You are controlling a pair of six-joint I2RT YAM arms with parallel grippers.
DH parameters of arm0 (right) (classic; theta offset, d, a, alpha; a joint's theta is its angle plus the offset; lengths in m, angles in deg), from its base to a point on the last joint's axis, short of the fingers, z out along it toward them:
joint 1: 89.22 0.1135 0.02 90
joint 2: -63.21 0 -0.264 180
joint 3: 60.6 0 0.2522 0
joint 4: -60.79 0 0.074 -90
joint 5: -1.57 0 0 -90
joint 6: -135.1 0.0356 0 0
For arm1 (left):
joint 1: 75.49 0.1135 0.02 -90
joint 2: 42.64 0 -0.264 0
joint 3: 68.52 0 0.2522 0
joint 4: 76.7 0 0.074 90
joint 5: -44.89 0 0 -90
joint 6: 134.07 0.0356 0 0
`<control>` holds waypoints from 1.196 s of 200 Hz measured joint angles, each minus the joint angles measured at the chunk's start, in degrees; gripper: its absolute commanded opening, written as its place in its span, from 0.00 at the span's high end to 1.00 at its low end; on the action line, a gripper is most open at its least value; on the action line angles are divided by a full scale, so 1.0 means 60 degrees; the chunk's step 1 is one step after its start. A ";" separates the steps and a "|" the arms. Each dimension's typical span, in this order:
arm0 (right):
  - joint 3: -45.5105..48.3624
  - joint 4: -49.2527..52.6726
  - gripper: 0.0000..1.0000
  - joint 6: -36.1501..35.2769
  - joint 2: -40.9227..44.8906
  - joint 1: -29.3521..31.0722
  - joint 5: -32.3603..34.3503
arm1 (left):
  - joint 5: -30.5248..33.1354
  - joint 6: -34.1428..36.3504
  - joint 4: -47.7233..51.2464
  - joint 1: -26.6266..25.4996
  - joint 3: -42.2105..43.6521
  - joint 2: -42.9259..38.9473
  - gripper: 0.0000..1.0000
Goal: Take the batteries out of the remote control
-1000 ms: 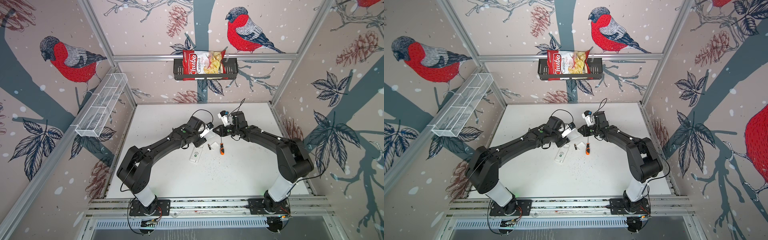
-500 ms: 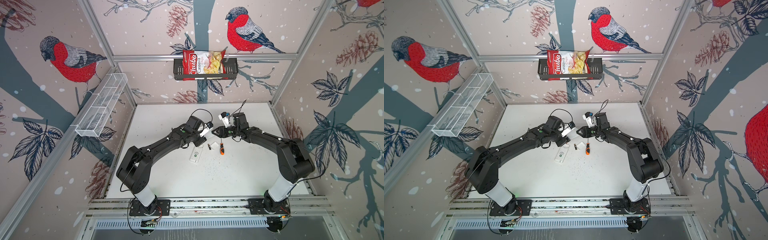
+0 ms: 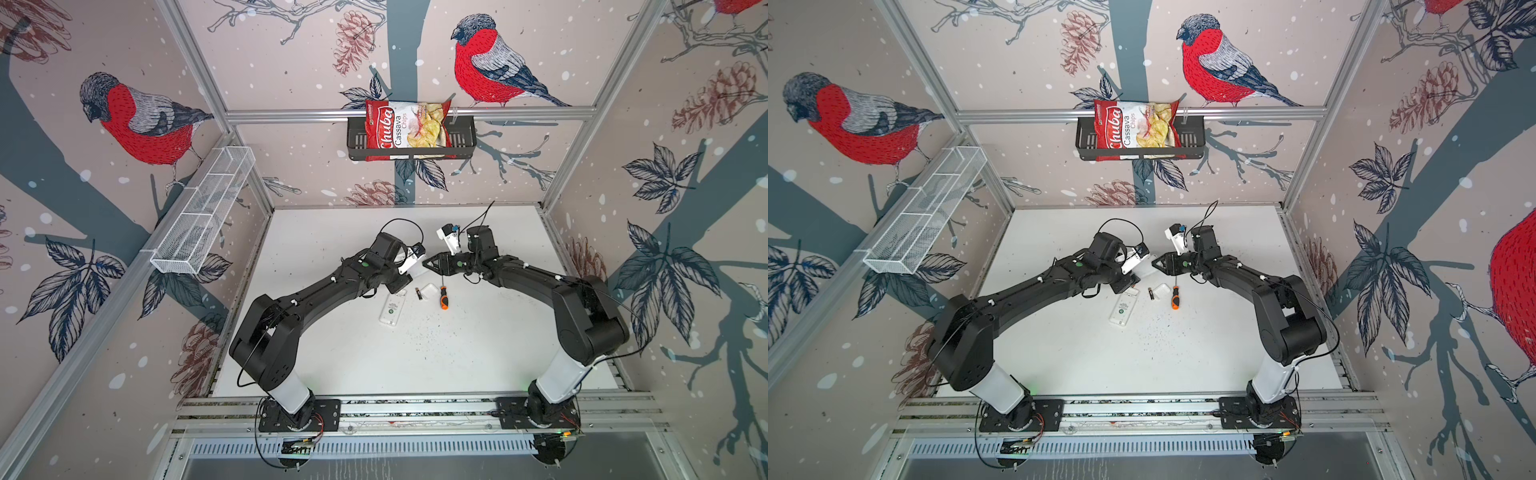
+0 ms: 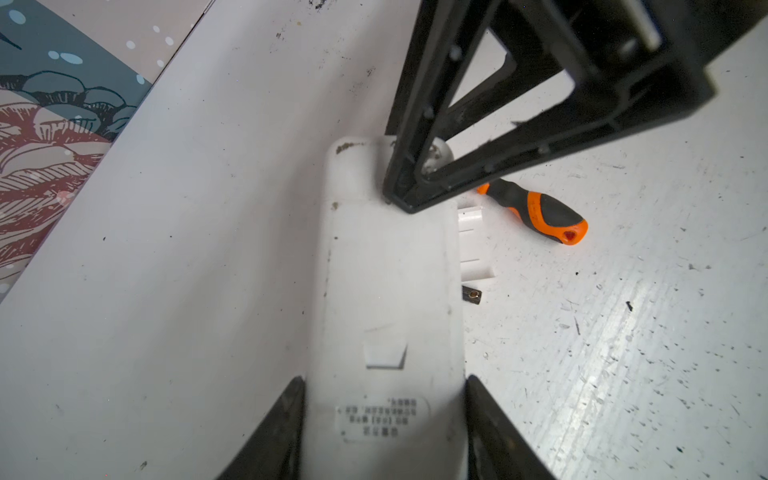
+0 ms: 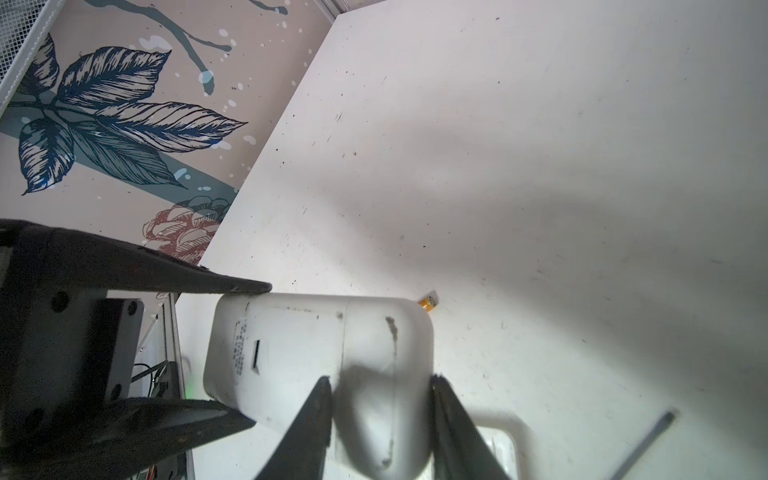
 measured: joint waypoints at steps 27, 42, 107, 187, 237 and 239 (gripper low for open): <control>0.0022 -0.0127 0.76 0.0055 0.0000 -0.0029 0.0076 | 0.0040 -0.0004 0.0058 0.0004 0.0018 -0.0004 0.70; 0.0033 -0.0124 0.80 -0.0004 0.0000 -0.0029 0.0204 | 0.0022 -0.0004 0.0087 0.0000 0.0022 -0.0018 0.70; 0.0033 -0.0066 0.47 -0.0018 0.0022 0.0015 0.0240 | -0.0058 -0.0004 -0.0120 -0.0007 0.0022 -0.0033 0.70; 0.0007 -0.0310 0.71 0.0233 -0.0109 0.0095 -0.0193 | 0.0124 -0.0018 0.0117 0.0007 0.0087 -0.0036 0.70; 0.0007 -0.0346 0.57 0.0200 -0.0138 0.0084 -0.0098 | 0.0160 -0.0029 0.0113 0.0007 0.0091 -0.0076 0.71; 0.0007 -0.0346 0.56 0.0189 -0.0138 0.0084 -0.0084 | 0.0157 -0.0029 0.0106 0.0007 0.0091 -0.0076 0.71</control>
